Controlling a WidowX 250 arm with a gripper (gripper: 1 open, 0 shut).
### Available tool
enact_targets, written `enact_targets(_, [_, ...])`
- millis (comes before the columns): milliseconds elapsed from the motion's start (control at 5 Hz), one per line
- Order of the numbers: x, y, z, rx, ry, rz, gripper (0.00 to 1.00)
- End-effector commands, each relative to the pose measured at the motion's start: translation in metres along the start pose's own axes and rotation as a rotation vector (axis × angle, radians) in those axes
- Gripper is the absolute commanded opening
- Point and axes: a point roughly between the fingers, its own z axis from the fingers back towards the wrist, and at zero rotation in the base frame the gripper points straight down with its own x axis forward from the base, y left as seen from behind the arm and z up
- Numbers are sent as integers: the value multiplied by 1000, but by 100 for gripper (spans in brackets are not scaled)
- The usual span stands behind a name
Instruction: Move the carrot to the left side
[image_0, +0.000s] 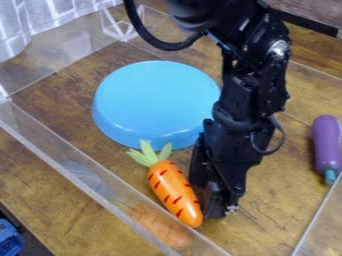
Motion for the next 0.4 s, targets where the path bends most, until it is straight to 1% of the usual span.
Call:
enact_targets(0, [-12,11,8,12,-34,39,0])
enact_targets(200, [-16,13,7,13,-42,48,0])
